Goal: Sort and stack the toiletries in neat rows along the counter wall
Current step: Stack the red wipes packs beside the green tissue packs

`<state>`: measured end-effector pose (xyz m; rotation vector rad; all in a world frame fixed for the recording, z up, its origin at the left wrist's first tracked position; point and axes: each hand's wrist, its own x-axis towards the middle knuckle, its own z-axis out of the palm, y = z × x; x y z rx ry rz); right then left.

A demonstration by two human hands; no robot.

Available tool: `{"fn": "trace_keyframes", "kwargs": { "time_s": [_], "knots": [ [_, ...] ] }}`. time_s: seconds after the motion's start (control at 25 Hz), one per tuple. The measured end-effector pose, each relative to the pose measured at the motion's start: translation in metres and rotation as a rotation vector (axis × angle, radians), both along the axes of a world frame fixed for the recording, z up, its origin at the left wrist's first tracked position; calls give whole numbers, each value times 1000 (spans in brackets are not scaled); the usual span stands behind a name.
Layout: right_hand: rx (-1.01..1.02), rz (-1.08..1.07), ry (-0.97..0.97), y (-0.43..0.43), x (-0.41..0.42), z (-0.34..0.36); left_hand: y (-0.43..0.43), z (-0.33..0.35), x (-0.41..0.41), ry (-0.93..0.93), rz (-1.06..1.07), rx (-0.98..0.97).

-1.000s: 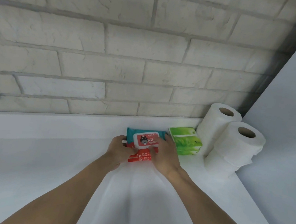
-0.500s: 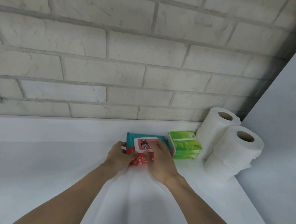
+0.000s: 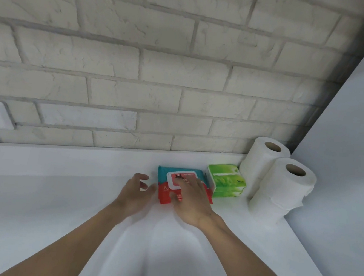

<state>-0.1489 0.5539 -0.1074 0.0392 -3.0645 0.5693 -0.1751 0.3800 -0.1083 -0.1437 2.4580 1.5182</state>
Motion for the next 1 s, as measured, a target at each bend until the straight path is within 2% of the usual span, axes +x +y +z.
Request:
{"fn": "trace_keyframes", "kwargs": {
  "time_s": [0.48,0.68,1.0],
  "knots": [
    [-239,105,69,-93,57,39,-106,33,76,341,-40,-36],
    [-283,131,29,-152,87,41,-167,34,114,399,13,-51],
    [-412,272,-48,-275,140,45,-293,20,193,437,138,-225]
  ]
}}
